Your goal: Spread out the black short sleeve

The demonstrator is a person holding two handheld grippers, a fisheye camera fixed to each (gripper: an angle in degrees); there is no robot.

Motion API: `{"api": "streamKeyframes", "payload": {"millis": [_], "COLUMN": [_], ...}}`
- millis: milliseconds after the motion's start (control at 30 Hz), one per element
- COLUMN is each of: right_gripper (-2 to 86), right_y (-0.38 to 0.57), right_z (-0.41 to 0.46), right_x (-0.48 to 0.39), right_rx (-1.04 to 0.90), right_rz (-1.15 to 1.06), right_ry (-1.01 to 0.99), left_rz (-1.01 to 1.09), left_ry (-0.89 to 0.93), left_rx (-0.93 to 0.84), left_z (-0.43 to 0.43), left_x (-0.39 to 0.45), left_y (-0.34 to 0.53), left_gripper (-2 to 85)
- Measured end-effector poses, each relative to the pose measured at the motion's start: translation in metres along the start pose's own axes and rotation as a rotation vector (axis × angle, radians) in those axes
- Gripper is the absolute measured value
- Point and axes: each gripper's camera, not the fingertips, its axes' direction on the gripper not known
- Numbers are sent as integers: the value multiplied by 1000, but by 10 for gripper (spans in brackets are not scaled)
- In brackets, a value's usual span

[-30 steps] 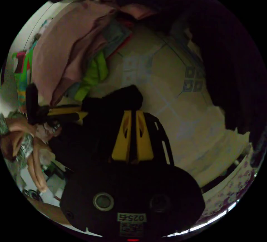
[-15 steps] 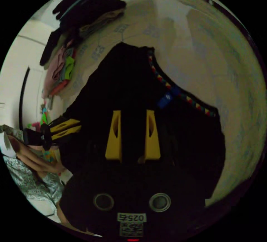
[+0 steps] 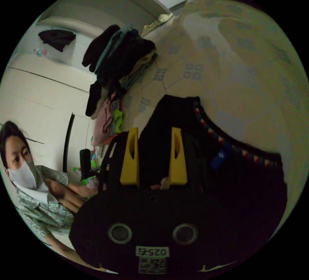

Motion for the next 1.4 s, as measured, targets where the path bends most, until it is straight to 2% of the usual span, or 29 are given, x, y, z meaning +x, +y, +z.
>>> {"api": "streamKeyframes", "payload": {"millis": [67,200,300,333,433,533,633,700,800,900,1000,1067,1167,1333,1400], "right_gripper": [151,139,72,13,-2,-6,-6,-4,6,46,89,89,85,82,84], "right_y": [-43,-90,-114,-121,-139,-167,-195,-203,-204,-199,-187,-168,-129,-80,-70], "right_z": [22,44,50,48,40,33,45,62,85,58,-5,-72,-133,-168,-175], "right_x": [-7,-19,-38,-48,-85,-125,-148,-157,-171,-198,-211,-209,-182,-139,-124], "right_rx": [-166,-352,-464,-494,-540,-539,-570,-639,-768,-715,-598,-406,-257,-232,-186], "right_rz": [17,18,-14,-25,-109,-185,-187,-190,-207,-315,-335,-259,-57,215,319], "right_ry": [21,109,80,84,117,136,233,311,438,521,539,373,71,27,-103], "left_rz": [-88,-186,-191,-195,-225,-139,-40,-3,18,121,298,428,575,727,723], "left_ry": [24,104,106,114,110,77,-96,-160,-141,-151,-262,-281,-332,-366,-423], "left_rx": [-26,-36,37,67,125,219,333,302,195,178,215,208,149,50,67], "left_z": [16,36,46,51,61,60,64,84,121,142,159,176,211,274,291], "left_x": [-11,-20,-20,-22,-25,-11,5,7,2,13,35,49,63,76,77], "left_y": [-12,-19,-20,-21,-23,-18,-2,1,6,18,30,35,38,42,41], "left_gripper": [27,27,16,5,-6,-8,-9,-9,-12,-12,-10,-9,-6,3,4]}}
